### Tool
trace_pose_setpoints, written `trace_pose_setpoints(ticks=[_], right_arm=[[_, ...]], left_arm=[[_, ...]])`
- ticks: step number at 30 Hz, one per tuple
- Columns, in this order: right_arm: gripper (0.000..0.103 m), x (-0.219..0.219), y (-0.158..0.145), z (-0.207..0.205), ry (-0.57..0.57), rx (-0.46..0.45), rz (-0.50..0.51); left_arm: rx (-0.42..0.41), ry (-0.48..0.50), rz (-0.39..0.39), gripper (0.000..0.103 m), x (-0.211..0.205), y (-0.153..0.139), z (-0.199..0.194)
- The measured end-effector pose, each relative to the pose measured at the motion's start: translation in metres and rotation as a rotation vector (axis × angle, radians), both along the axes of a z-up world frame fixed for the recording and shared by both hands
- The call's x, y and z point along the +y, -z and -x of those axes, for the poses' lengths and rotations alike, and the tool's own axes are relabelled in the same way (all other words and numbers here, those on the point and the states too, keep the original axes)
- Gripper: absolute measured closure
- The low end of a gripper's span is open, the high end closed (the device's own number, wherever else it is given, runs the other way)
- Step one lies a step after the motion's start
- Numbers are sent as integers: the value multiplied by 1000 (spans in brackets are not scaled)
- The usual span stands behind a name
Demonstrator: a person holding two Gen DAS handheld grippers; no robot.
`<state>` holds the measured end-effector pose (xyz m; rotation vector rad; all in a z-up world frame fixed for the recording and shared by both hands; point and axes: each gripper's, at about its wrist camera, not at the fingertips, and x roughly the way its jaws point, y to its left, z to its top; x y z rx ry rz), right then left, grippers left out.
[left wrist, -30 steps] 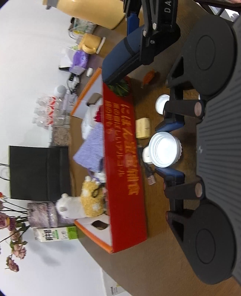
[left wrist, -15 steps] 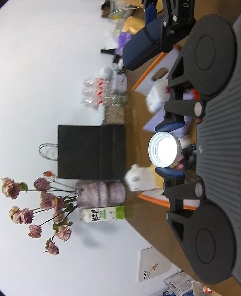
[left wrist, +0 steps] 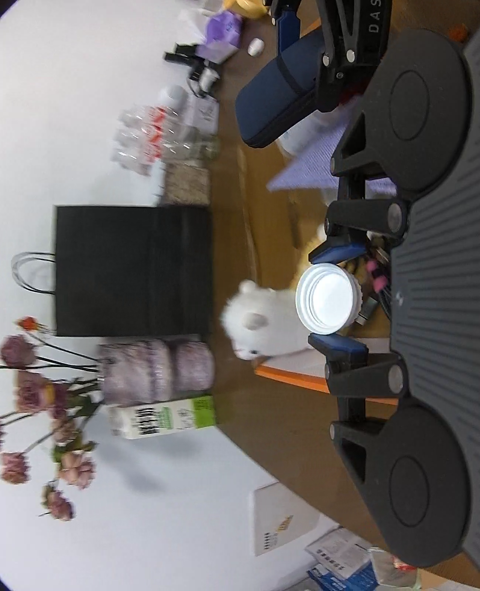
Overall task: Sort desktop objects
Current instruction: 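Carry the white lid and navy case into the box and open both tools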
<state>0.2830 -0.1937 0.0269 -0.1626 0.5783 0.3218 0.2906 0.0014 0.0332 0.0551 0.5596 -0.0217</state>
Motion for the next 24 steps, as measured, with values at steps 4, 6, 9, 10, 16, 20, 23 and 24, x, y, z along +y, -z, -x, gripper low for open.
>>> trace_pose_setpoints(ticks=[4, 6, 9, 10, 16, 20, 23, 24], right_arm=[[41, 7, 16, -13, -23, 71, -22], [41, 9, 23, -17, -33, 85, -24], [40, 13, 30, -17, -44, 92, -18], [40, 15, 31, -18, -46, 92, -14], [35, 19, 38, -21, -47, 113, 10], [14, 19, 31, -16, -46, 86, 14], [10, 18, 21, -8, -34, 54, 13], [8, 17, 17, -5, -34, 49, 8]], left_arm=[[72, 14, -16, 62, 4, 19, -13], [97, 28, -22, 62, 4, 28, -14], [92, 29, -46, 62, 3, 35, -15], [92, 29, -48, 62, 3, 35, -16], [87, 38, -63, 57, 0, 35, -15], [49, 27, -88, 26, -3, 29, -12], [4, 21, -105, 18, -5, 22, -6], [-5, 20, -99, 10, -4, 19, -4]])
